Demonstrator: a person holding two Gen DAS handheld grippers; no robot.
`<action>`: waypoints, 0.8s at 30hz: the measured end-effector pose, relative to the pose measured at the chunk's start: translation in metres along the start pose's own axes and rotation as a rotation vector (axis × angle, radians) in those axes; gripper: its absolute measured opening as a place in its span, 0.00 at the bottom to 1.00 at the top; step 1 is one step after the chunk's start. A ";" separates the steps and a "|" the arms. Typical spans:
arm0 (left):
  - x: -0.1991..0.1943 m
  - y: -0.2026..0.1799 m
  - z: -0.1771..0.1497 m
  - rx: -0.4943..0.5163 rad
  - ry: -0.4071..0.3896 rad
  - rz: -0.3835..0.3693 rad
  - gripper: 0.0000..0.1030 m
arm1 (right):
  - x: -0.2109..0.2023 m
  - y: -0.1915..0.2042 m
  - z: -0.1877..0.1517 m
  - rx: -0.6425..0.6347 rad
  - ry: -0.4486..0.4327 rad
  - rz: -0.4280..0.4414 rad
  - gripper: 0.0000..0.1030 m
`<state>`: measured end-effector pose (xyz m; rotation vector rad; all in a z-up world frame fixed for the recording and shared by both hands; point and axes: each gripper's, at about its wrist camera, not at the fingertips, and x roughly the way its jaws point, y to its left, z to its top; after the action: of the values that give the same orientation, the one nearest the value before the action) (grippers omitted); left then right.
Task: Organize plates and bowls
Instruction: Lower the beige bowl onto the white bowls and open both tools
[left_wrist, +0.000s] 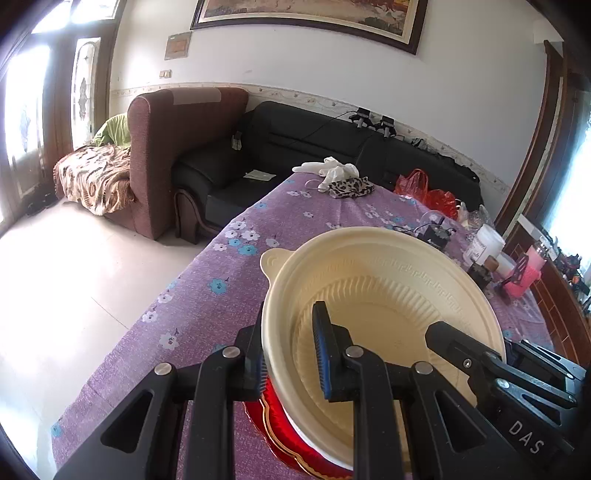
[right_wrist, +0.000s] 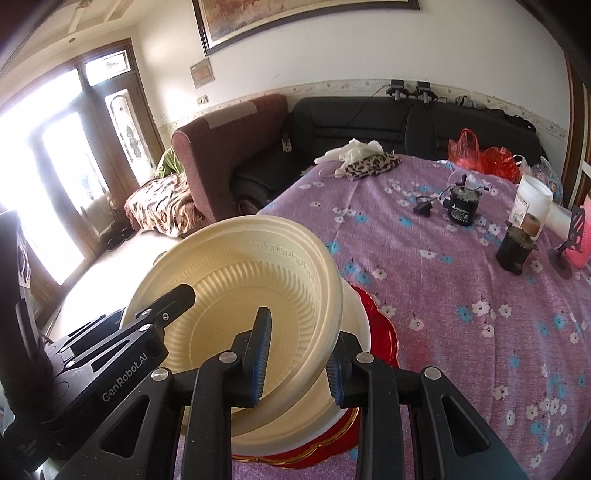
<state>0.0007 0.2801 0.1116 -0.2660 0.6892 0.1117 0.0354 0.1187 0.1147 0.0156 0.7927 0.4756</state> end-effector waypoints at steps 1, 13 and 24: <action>0.002 0.000 0.000 0.002 0.000 0.006 0.19 | 0.003 0.000 0.000 -0.002 0.005 -0.002 0.30; 0.010 0.004 -0.004 -0.001 0.001 0.043 0.22 | 0.012 0.010 -0.004 -0.053 -0.014 -0.043 0.30; -0.009 0.016 -0.003 -0.040 -0.060 0.055 0.63 | 0.005 0.010 -0.003 -0.039 -0.059 -0.041 0.51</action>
<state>-0.0115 0.2940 0.1118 -0.2810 0.6358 0.1853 0.0318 0.1295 0.1112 -0.0226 0.7246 0.4501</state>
